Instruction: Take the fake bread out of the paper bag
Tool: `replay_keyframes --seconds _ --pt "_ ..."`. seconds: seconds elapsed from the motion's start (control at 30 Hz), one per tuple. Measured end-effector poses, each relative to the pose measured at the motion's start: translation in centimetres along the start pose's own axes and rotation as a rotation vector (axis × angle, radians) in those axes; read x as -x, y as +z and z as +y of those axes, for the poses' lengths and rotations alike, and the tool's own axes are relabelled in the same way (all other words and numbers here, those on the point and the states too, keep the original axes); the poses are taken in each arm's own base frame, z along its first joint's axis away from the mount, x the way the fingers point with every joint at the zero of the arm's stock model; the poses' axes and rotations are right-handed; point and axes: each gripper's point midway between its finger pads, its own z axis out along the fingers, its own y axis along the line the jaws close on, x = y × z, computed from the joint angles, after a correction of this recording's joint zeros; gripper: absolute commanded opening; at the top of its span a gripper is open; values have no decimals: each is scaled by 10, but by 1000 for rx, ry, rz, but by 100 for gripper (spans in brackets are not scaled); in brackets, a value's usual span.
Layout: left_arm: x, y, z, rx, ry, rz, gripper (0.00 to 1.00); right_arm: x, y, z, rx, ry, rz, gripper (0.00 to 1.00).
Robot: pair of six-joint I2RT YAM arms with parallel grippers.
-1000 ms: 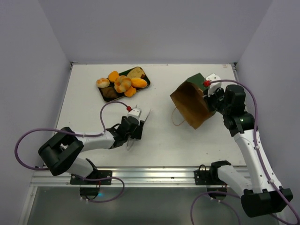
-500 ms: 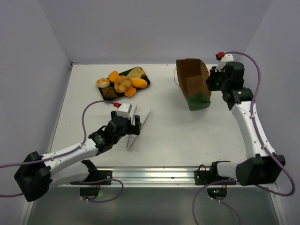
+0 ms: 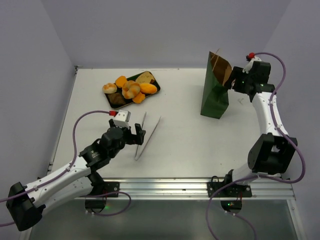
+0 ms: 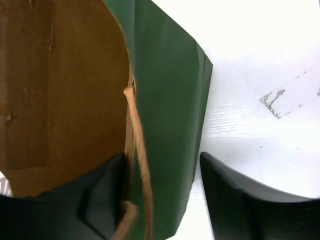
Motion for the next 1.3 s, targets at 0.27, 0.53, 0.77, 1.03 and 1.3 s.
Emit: replay_keyframes --seconds 0.27,0.53,0.77,1.03,1.3 --pt "-3 -3 0 -4 10 24 99 5 -13 12 74 -90 -11 99" --pt "13 -13 -4 -36 -13 -30 100 44 -80 24 62 -181 -188 99" --pt "38 -28 -6 -45 -37 -91 100 54 -143 27 18 -217 -333 99" --pt "52 -48 3 -29 -54 -133 100 12 -192 13 -63 -243 -380 99" --pt "55 -56 11 0 -53 -135 100 -34 -196 -6 -129 -244 -330 99"
